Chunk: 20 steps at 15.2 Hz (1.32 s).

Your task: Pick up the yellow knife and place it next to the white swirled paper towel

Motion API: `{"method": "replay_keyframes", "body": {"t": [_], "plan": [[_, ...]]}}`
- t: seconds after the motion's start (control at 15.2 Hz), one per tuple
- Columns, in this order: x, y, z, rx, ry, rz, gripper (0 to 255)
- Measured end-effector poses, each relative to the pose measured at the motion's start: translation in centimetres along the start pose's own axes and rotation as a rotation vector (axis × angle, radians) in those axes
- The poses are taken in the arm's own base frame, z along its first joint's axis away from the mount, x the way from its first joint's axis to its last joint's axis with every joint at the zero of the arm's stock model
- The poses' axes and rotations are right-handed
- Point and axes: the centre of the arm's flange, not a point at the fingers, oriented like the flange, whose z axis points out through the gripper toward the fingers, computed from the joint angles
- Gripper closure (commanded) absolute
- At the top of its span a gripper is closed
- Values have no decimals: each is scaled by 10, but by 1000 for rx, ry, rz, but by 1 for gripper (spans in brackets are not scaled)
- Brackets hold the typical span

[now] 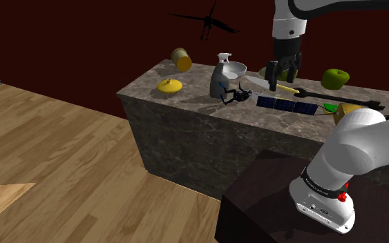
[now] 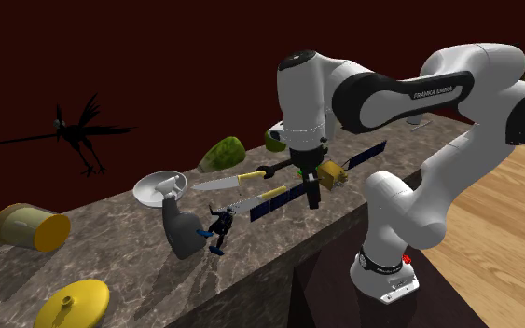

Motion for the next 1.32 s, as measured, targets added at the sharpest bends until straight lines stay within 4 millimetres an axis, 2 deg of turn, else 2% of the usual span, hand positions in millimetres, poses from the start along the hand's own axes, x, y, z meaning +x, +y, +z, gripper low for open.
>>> {"method": "replay_keyframes", "body": {"t": [0.13,0.53,0.66,1.32], "plan": [[3,4,1,-1,2,-5,0],[35,57,27,-18,27,-63,0],[49,72,41,-25,36,-85,0],[130,162,84,-59,83,-194,0]]}}
